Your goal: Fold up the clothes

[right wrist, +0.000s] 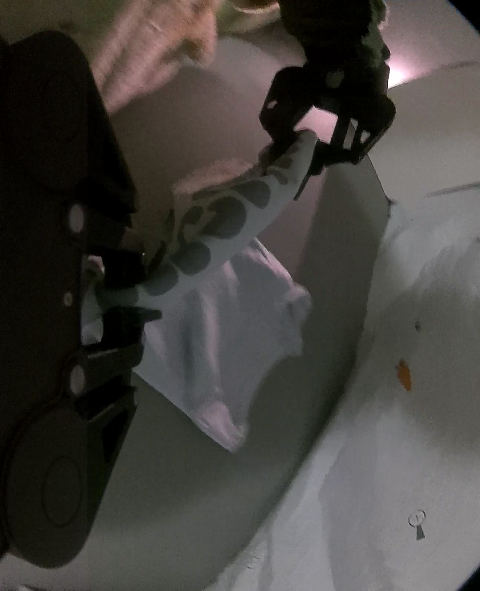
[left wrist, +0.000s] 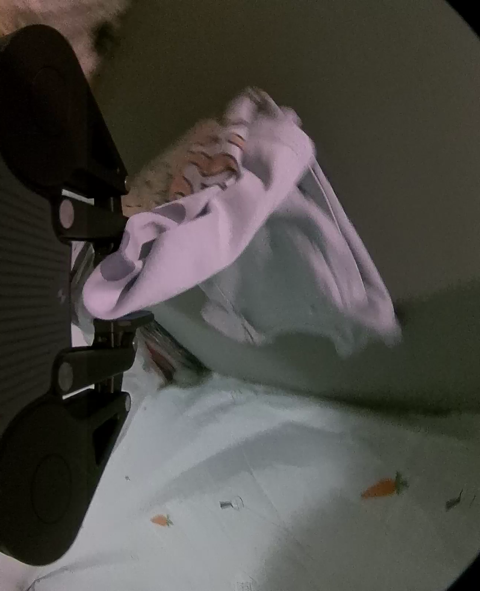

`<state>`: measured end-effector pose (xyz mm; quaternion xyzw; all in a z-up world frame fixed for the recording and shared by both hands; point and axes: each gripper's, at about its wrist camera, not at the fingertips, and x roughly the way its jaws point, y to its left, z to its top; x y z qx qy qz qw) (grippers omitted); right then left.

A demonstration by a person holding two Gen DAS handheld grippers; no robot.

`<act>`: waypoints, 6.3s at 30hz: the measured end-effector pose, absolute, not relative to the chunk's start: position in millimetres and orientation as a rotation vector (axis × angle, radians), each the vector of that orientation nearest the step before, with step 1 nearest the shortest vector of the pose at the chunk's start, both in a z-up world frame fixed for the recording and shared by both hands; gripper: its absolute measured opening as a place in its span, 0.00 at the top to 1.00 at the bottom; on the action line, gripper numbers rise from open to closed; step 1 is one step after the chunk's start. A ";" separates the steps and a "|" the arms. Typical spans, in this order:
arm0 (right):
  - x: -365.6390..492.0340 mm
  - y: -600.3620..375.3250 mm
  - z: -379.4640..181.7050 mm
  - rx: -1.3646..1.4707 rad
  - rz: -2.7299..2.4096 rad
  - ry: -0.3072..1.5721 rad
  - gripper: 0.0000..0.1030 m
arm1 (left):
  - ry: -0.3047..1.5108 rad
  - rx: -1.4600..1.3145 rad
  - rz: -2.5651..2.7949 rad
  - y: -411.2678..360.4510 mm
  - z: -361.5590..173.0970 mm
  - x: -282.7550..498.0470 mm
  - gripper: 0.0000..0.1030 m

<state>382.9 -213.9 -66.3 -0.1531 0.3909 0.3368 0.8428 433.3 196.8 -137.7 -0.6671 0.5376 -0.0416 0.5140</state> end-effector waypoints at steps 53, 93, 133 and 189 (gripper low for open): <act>538.8 -203.5 -205.6 0.190 0.321 0.790 0.08 | 0.865 -0.115 -0.195 104.8 -186.0 568.2 0.00; 330.0 -231.5 2.1 -0.139 0.069 0.163 0.86 | 0.519 -0.260 -0.495 -21.1 -25.3 500.8 0.73; 468.3 -739.2 -97.3 0.299 -0.532 0.172 0.46 | 0.533 0.252 -0.682 -642.3 -104.2 726.2 0.13; 64.7 -226.7 -6.2 0.000 0.105 0.398 0.00 | 0.472 0.000 -0.133 -25.0 28.3 73.1 0.00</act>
